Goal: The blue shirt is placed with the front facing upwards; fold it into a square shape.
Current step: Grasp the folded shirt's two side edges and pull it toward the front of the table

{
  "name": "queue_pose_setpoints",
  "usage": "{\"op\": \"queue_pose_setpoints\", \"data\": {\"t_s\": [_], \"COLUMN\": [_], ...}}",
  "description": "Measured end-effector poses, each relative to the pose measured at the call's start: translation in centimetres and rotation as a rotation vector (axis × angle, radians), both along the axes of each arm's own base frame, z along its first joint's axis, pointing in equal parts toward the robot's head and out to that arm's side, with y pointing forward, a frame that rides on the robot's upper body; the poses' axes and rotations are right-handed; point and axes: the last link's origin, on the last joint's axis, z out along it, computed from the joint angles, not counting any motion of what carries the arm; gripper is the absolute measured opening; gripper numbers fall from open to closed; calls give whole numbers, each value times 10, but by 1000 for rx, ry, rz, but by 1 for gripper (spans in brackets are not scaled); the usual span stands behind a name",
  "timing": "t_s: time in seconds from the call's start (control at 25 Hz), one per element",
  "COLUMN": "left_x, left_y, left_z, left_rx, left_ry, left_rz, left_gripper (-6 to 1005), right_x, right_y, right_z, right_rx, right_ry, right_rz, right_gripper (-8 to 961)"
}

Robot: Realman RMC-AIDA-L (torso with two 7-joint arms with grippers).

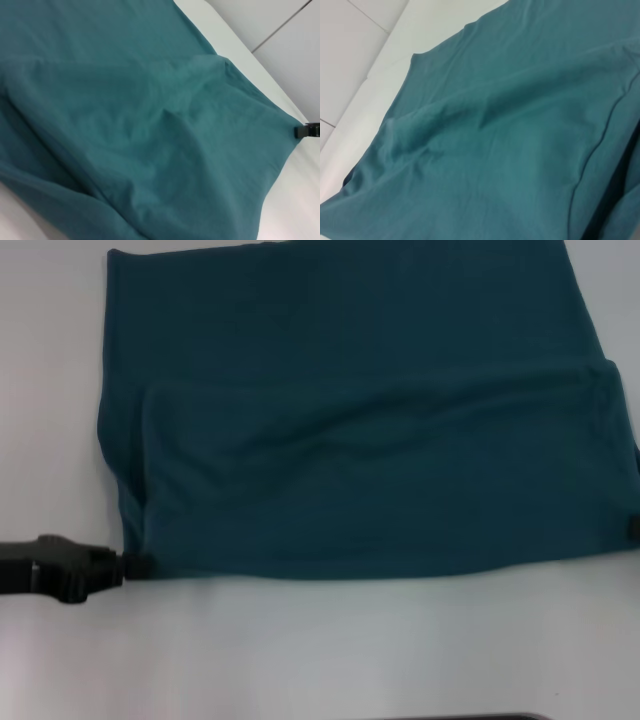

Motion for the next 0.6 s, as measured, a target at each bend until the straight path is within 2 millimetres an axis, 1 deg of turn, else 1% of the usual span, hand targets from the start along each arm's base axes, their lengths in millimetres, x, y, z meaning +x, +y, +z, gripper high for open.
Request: {"op": "queue_pose_setpoints", "data": {"t_s": [0.12, 0.36, 0.6], "left_x": [-4, -14, -16], "left_y": [-9, -27, -37], "left_z": [-1, 3, 2], "left_rx": [-16, -27, -41], "left_ry": [-12, -28, -46], "left_rz": [7, 24, 16], "left_gripper": [21, 20, 20], "right_x": [4, 11, 13], "right_y": [-10, -29, -38], "right_z": [0, 3, 4], "right_rx": [-5, 7, 4], "right_ry": [1, 7, 17], "right_rz": [-11, -31, -34], "right_gripper": [49, 49, 50]}}
